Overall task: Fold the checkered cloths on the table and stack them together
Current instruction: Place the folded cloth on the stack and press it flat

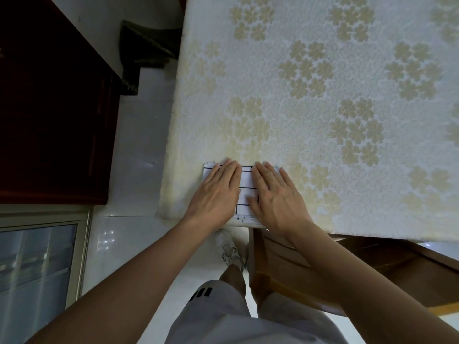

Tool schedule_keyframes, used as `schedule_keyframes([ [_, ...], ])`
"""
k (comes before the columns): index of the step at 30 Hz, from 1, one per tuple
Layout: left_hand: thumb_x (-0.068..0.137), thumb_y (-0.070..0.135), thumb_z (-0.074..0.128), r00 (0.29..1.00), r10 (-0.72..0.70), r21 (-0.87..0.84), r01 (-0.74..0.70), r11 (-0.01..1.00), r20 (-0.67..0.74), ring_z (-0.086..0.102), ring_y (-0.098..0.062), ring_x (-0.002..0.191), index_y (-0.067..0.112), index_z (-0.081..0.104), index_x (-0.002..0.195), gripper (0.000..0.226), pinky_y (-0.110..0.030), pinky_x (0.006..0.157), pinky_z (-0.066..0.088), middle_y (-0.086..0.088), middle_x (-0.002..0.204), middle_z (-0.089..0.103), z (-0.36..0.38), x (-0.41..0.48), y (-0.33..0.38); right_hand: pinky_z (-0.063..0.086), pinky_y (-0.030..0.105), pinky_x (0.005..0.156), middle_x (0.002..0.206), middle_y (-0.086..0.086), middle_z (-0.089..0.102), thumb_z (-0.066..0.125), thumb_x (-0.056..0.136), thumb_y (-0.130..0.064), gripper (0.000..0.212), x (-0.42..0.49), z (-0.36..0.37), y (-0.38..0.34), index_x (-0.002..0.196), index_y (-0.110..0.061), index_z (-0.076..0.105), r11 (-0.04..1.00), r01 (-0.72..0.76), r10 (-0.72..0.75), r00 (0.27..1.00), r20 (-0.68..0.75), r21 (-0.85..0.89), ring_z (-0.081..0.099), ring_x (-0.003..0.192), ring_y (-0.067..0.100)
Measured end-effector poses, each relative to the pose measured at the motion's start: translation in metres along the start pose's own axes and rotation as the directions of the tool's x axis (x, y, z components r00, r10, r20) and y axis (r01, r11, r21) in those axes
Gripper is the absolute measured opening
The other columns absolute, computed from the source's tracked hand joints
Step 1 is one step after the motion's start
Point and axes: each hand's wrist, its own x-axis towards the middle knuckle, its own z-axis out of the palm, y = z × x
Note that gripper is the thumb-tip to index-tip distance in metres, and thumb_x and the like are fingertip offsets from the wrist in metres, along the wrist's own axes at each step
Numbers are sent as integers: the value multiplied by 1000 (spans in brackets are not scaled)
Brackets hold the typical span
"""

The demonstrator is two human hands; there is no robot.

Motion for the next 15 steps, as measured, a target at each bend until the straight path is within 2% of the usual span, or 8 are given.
schedule_keyframes([
  [4, 100, 40, 9, 999, 40, 19, -40, 999, 16, 11, -26, 152, 0, 15, 154, 68, -38, 124, 9, -17, 163, 15, 1, -12, -3, 22, 46, 122, 160, 18, 27, 33, 101, -53, 74, -4, 6, 1, 153, 0, 27, 999, 47, -47, 999, -8, 9, 22, 150, 29],
  [8, 99, 57, 19, 993, 92, 10, -93, 996, 71, 4, -21, 153, 4, 10, 156, 79, -38, 125, 12, -12, 165, 5, 4, -24, -9, 19, 45, 123, 164, 15, 18, 36, 94, -65, 88, -9, 5, 4, 155, -3, 23, 995, 104, -104, 995, 2, -3, 16, 152, 28],
  [12, 96, 57, 41, 987, 136, 27, -139, 990, 83, 8, -21, 153, 5, 15, 156, 84, -39, 124, 16, -12, 165, 11, 10, -30, -15, 18, 45, 123, 165, 13, 12, 36, 91, -75, 96, -15, 8, 7, 156, -6, 20, 985, 171, -169, 985, 42, -38, 10, 153, 25],
  [15, 96, 52, 49, 985, 146, 49, -151, 987, 88, 10, -21, 152, 5, 16, 156, 83, -39, 124, 15, -11, 165, 12, 12, -32, -15, 21, 46, 123, 165, 13, 14, 36, 92, -73, 95, -17, 12, 9, 156, -6, 21, 980, 193, -190, 980, 61, -57, 11, 153, 25],
])
